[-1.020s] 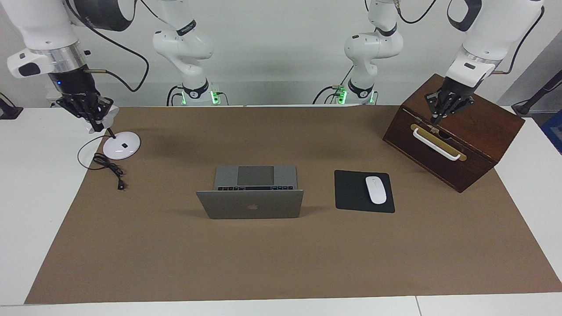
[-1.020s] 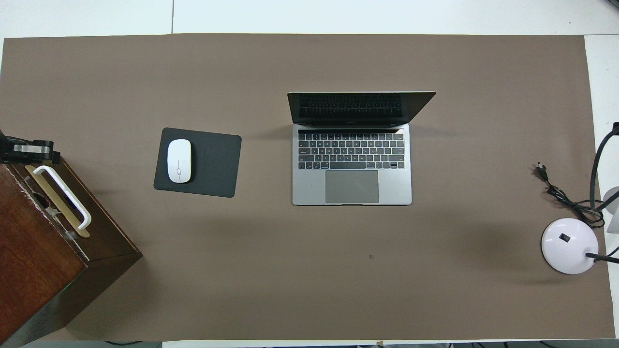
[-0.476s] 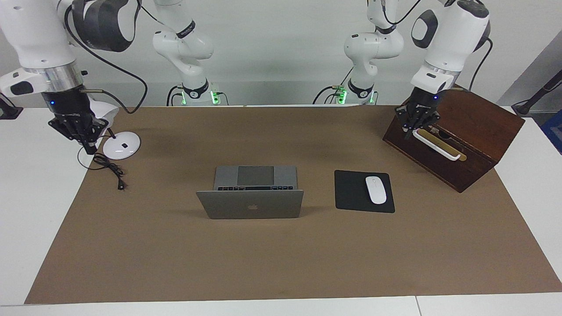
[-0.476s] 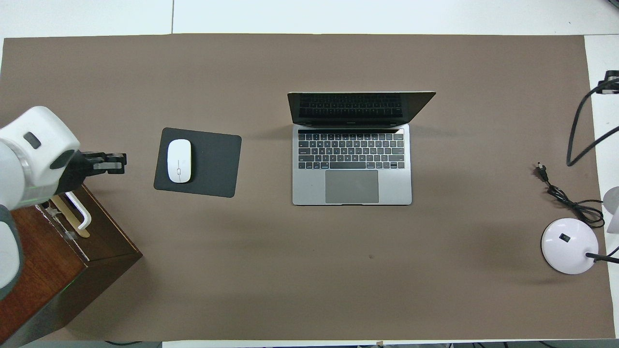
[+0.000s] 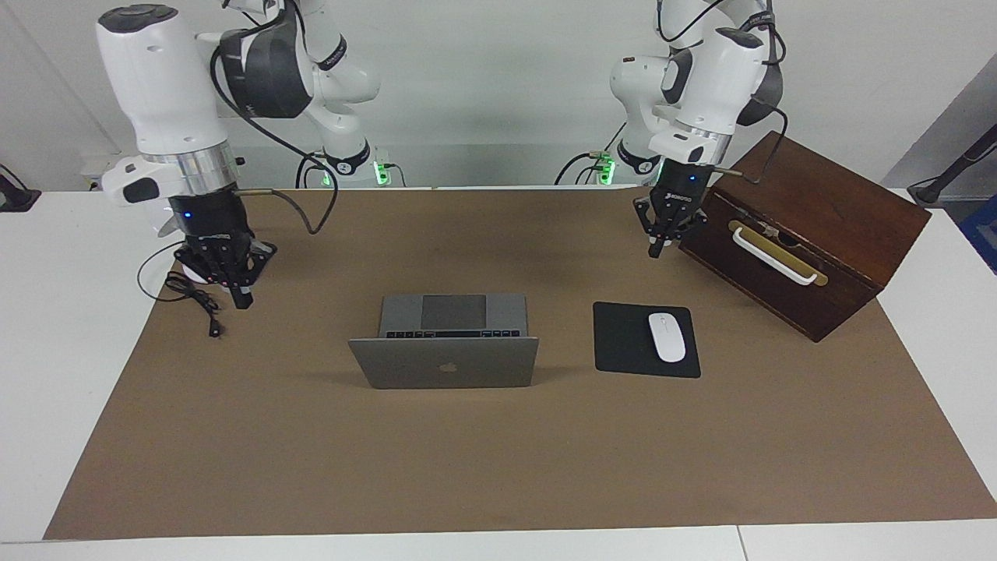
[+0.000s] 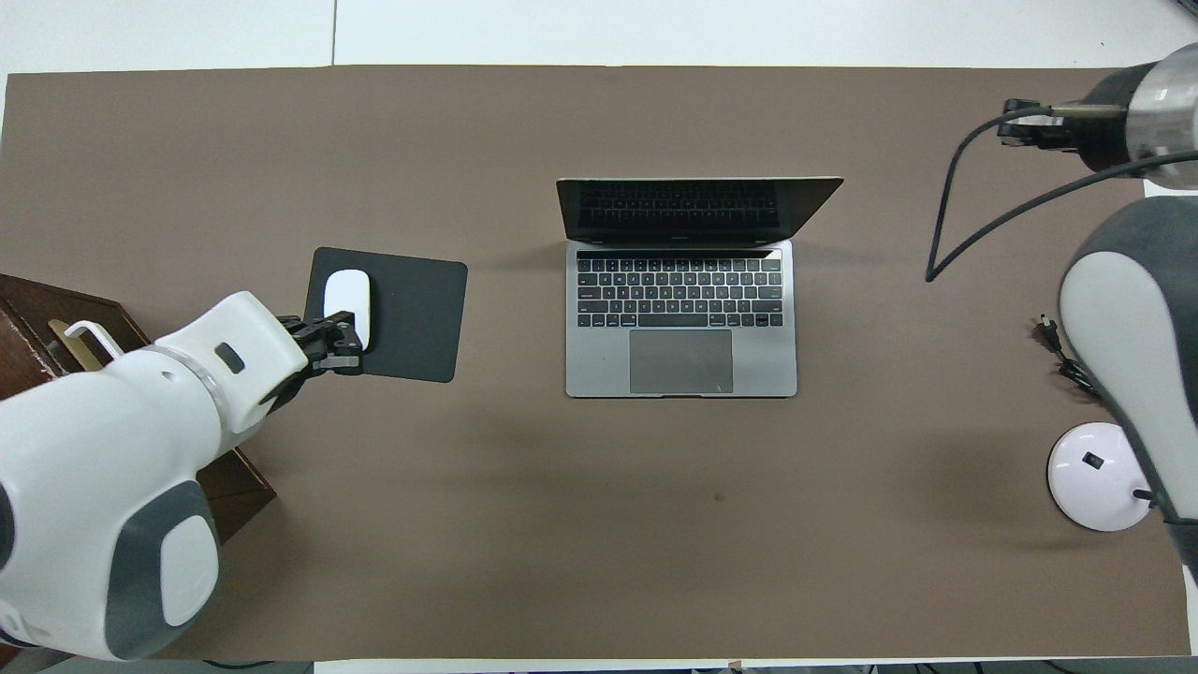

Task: Close laptop with both arms
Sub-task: 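Move the left gripper toward the laptop while the right gripper reaches forward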

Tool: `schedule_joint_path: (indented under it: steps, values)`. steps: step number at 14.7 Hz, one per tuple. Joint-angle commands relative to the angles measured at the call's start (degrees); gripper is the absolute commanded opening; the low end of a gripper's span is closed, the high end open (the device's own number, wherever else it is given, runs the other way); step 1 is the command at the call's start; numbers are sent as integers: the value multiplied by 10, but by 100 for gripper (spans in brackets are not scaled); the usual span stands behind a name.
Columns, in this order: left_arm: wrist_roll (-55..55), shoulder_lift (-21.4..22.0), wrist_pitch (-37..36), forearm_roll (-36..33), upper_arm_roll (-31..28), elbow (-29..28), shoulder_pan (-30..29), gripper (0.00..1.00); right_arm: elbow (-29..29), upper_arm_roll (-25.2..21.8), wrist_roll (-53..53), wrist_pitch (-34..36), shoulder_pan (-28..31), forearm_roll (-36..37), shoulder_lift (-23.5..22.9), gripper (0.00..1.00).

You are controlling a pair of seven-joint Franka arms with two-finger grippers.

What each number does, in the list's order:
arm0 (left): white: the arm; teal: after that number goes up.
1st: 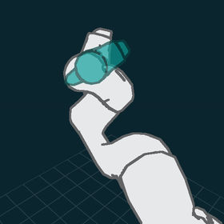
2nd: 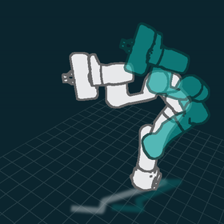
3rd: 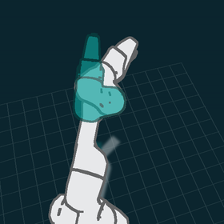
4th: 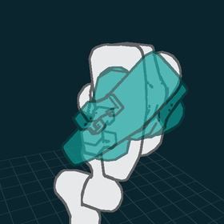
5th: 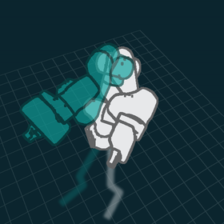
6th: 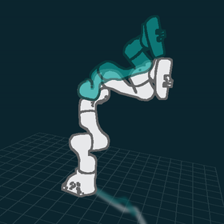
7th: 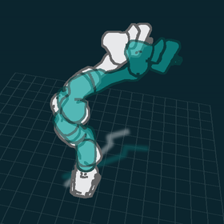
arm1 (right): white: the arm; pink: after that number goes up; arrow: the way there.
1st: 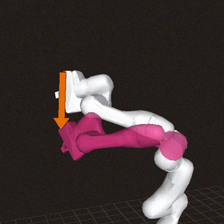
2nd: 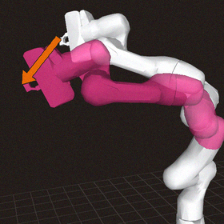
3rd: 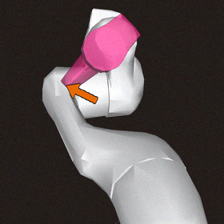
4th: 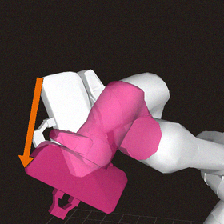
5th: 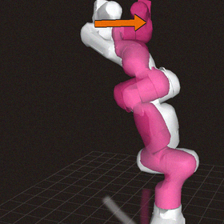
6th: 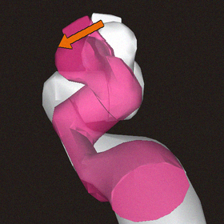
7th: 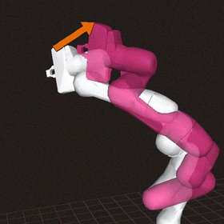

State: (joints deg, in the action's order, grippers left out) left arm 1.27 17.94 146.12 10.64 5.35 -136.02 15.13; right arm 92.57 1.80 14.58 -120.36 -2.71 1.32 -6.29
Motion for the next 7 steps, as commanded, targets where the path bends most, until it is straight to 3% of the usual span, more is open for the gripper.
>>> schedule_joint_path:
  steps: [1, 4, 7]
  values:
    - [-34, -2, 112, 11, -7, -56, 59, 0, -5, 0, 85, -16, -32, 17, -18, 0]
    - [-49, -47, 184, 11, -7, -58, 100, 0, 6, 0, 108, -65, -52, 21, -32, 0]
    - [-54, -121, 286, 11, -7, -57, 137, 0, 8, -1, 142, -90, -101, 53, -43, 0]
